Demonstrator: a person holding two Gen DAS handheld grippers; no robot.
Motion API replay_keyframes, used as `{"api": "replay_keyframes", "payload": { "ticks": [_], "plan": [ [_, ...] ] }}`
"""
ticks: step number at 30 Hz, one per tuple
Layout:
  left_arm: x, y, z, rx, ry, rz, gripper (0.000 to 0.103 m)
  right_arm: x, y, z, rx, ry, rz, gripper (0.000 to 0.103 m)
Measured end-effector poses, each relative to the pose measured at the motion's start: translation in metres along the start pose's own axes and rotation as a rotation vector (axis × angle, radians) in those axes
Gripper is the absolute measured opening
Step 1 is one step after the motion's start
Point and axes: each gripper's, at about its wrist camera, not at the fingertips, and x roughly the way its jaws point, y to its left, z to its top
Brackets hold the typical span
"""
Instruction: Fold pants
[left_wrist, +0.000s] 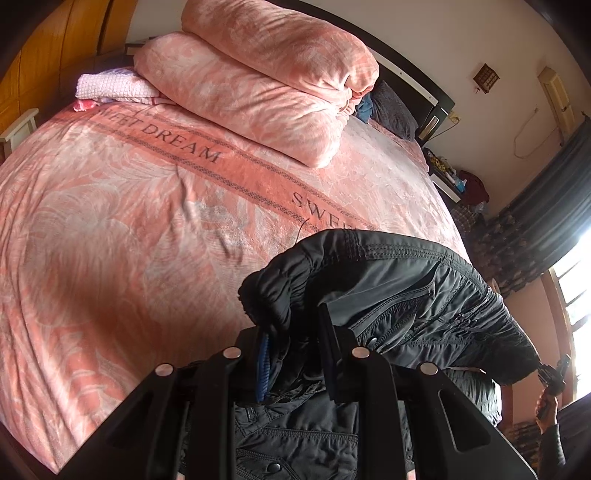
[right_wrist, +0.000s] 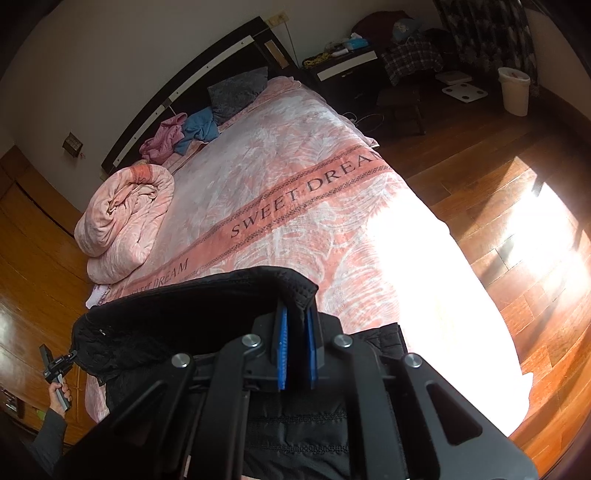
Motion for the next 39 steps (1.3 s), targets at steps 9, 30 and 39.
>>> {"api": "replay_keyframes", "payload": {
  "ticks": [9, 30, 39],
  "plan": [
    [-0.016, 0.001, -0.032, 0.067, -0.017, 0.017, 0.023, -0.02, -0.019, -0.042, 0.058, -0.02, -0.003, 0.009],
    [-0.012, 0.025, -0.133, 0.201, 0.066, 0.169, 0.053, -0.013, -0.07, -0.149, 0.174, 0.082, -0.092, 0.024],
    [-0.01, 0.09, -0.152, -0.006, 0.094, 0.419, 0.089, -0.02, -0.08, -0.181, 0.258, 0.107, -0.145, 0.066]
  ]
}}
